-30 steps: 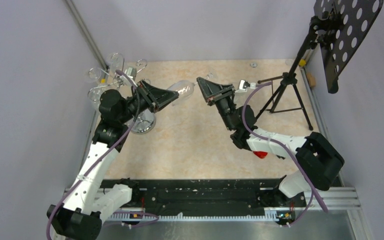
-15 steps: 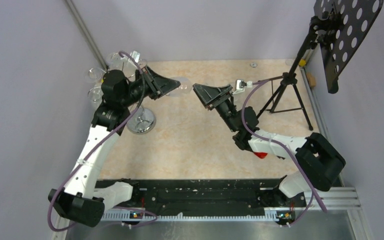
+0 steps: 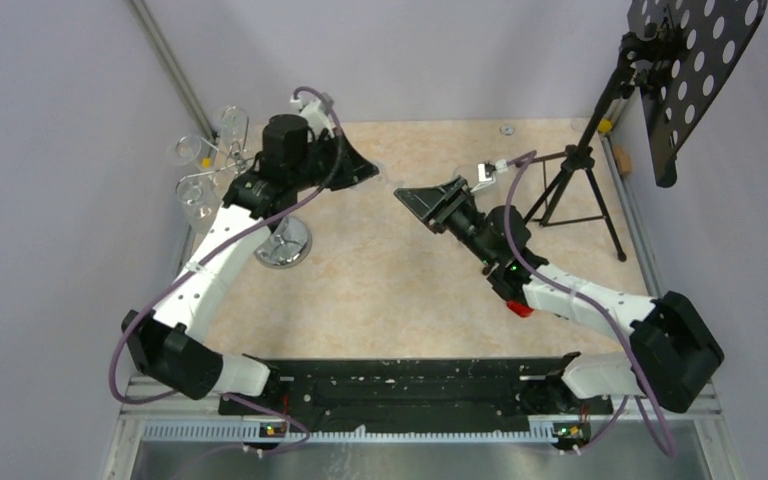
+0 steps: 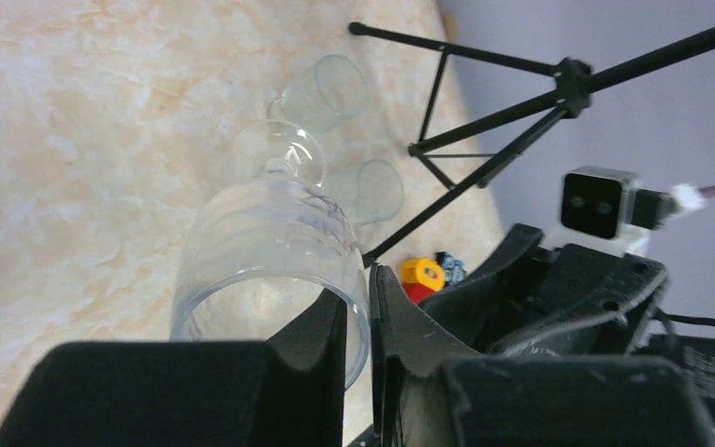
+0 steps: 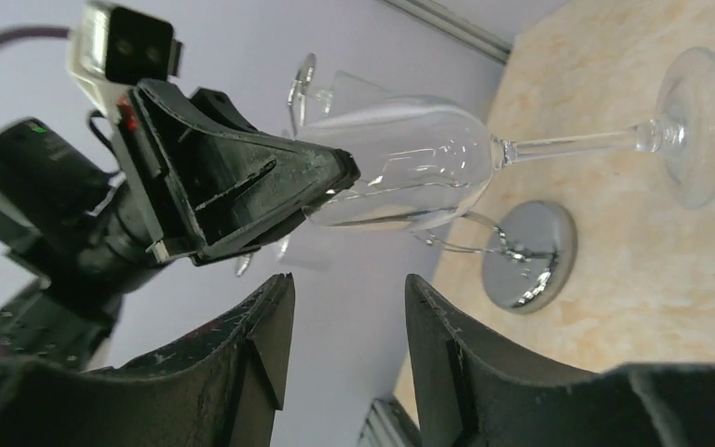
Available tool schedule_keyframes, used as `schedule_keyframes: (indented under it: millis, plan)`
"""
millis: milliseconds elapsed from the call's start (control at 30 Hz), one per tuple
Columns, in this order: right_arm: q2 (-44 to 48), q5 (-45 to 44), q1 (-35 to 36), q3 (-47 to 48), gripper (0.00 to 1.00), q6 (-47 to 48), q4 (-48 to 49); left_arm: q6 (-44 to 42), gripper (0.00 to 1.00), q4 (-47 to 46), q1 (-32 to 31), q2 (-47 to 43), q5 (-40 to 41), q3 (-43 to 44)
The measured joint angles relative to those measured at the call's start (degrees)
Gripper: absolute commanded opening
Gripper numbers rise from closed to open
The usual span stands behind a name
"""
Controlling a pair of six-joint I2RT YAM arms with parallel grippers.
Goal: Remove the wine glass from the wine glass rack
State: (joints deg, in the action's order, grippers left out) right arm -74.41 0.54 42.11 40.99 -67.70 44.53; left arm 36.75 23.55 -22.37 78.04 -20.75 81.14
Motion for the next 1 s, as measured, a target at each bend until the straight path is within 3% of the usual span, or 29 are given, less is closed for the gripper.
schedule_keyframes:
  millis: [233,500,733,1000]
  plan:
    - [11.1,-6.7,-0.1,9.8,0.47,15.4,-30.4,-9.8,0.0,11.7,-9.6,10.9,12.7,12.9]
    - [22.1,-18.9,-0.3,11.2,0.44,25.4,-50.8,-14.6,0.0,20.7,-13.9,25.2,21.7,20.2]
    - [24.9,-22.0,-0.3,11.2,0.44,27.7,-59.7,-17.8,0.0,24.2,-14.3,35.8,23.5,31.2]
    - [27.1,-22.3,-0.3,11.2,0.44,27.2,-62.5,-22.7,0.0,24.8,-14.3,43.3,23.3,42.2]
